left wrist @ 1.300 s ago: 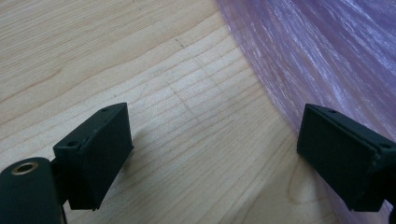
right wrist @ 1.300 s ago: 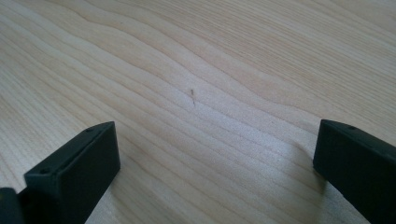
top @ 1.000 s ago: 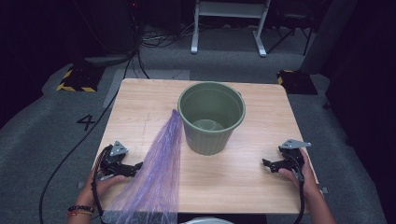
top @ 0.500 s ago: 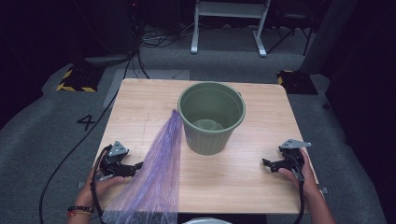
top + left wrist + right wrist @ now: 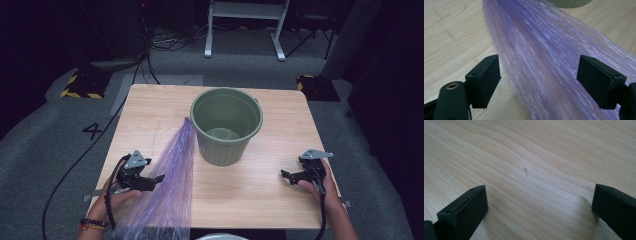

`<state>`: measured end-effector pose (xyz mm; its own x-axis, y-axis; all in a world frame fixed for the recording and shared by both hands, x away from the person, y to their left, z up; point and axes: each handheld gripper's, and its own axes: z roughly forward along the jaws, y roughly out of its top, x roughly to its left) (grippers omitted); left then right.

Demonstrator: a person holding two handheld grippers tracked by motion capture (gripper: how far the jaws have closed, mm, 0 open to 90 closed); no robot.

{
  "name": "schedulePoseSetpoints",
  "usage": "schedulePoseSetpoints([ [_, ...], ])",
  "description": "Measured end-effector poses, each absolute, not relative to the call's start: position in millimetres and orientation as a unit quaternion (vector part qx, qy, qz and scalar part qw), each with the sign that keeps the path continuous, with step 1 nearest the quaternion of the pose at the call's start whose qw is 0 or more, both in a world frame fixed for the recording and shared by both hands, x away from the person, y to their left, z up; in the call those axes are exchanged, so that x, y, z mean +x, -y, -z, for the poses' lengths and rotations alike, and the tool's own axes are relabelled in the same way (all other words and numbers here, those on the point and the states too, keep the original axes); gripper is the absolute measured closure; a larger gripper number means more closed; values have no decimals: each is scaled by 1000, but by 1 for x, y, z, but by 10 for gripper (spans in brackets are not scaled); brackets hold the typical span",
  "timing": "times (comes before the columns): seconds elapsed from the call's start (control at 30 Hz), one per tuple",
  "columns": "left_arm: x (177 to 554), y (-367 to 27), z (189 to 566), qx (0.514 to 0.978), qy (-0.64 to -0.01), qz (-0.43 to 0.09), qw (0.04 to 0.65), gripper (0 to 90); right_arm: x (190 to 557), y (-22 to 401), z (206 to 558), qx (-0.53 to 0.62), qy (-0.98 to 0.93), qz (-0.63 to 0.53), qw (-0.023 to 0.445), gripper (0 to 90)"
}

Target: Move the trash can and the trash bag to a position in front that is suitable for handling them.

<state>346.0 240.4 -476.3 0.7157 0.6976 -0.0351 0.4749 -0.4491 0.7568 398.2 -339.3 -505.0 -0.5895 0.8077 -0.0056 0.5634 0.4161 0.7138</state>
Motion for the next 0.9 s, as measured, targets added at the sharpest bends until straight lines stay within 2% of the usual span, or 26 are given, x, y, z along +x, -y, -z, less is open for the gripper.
schedulePoseSetpoints([
  [0.1, 345, -235, 477, 844, -340, -137, 391, 188, 398, 339, 505, 417, -822, -344, 178, 3],
  [0.47, 350, -219, 495, 878, -313, -142, 332, 231, 398, 339, 505, 417, -823, -344, 178, 3],
  [0.7, 361, -224, 501, 872, -311, -126, 357, 229, 398, 339, 505, 416, -823, -344, 177, 3],
  [0.9, 374, -229, 504, 863, -315, -132, 372, 237, 399, 339, 505, 408, -826, -346, 175, 12],
])
